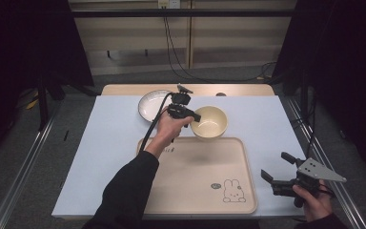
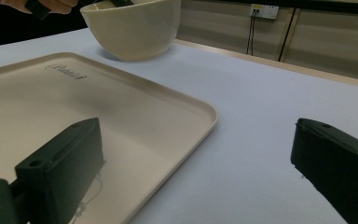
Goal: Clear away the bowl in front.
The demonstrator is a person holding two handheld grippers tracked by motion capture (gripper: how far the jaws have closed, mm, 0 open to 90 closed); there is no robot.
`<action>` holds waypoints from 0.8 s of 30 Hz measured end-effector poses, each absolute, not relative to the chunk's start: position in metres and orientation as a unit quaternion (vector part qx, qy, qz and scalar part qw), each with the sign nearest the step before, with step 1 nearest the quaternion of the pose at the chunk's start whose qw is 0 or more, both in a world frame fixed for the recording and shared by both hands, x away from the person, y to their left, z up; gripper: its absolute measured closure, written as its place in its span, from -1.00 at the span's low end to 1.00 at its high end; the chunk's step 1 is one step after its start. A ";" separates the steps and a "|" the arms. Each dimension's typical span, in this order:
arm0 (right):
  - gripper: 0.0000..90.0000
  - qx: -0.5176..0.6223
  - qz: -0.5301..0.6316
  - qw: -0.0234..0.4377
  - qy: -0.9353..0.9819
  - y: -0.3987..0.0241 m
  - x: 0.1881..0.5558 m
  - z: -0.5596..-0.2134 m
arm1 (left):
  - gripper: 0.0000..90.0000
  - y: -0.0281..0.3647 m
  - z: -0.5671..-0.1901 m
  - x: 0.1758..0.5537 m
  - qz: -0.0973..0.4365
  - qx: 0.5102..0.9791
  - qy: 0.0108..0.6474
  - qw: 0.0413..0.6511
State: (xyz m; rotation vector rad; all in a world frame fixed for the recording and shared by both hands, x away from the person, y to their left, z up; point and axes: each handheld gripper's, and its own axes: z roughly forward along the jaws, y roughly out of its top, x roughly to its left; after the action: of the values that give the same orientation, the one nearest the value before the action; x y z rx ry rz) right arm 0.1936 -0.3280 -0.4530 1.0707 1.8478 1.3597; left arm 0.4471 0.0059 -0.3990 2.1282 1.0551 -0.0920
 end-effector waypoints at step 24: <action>-0.96 0.403 0.512 0.302 0.696 -0.328 0.193 -0.453 | 0.86 -0.044 -0.423 0.431 -0.065 0.851 0.389 0.348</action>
State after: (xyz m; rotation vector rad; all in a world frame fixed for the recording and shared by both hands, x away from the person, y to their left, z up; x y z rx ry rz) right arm 0.1934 -0.3280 -0.4531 1.0679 1.8471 1.3570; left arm 0.4313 -0.0444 -0.4226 2.2061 1.0078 -0.1673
